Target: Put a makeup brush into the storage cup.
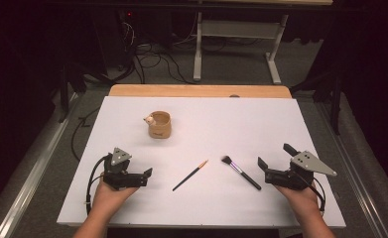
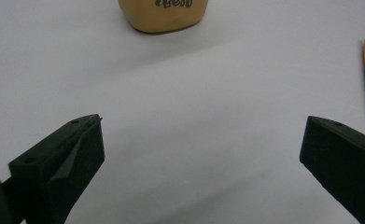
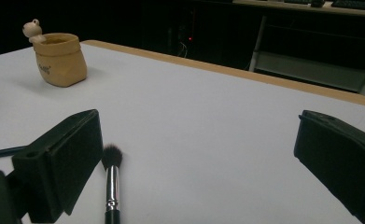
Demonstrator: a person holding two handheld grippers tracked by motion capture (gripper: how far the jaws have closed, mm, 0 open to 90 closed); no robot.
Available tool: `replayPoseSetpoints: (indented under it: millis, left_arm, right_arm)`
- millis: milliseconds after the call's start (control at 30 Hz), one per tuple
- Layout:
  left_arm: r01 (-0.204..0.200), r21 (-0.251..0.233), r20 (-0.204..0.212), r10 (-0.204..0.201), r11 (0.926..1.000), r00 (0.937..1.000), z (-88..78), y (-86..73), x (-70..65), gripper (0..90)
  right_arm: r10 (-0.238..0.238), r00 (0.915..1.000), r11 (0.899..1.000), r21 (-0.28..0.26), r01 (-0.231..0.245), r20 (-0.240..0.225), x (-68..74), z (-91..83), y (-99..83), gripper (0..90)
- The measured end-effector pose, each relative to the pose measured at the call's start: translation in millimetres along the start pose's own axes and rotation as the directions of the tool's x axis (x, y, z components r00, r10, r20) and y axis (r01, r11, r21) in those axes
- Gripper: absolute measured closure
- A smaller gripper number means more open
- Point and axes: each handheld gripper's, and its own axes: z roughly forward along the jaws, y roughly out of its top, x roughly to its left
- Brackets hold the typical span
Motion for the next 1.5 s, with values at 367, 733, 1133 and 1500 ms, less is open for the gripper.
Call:
replayPoseSetpoints:
  millis: [367, 733, 1133, 1500]
  left_arm:
    - [-0.011, 0.114, -0.001, 0.011, 0.9934, 0.9999, 3.5, -0.6, -1.8, 0.8]
    - [-0.017, 0.197, -0.006, 0.018, 0.9803, 0.9998, 1.1, 11.6, -3.8, 1.1]
    - [0.002, 0.288, 0.036, -0.013, 0.9577, 0.9993, -4.9, 29.5, 0.2, 1.4]
    - [-0.034, 0.380, 0.031, 0.024, 0.9245, 0.9992, 1.5, 35.5, 0.2, 1.6]
  right_arm:
    - [-0.006, 1.0000, 1.000, -0.008, 0.006, -0.002, 1.3, -0.6, 1.2, 3.0]
    - [-0.005, 0.9999, 1.000, -0.002, 0.005, -0.009, -0.3, 1.9, 1.5, 3.0]
    - [0.008, 0.9999, 1.000, -0.009, -0.008, -0.010, -0.7, 0.6, 1.9, 3.0]
    - [0.009, 0.9999, 1.000, -0.007, -0.009, -0.009, -0.4, 0.1, 1.7, 3.0]
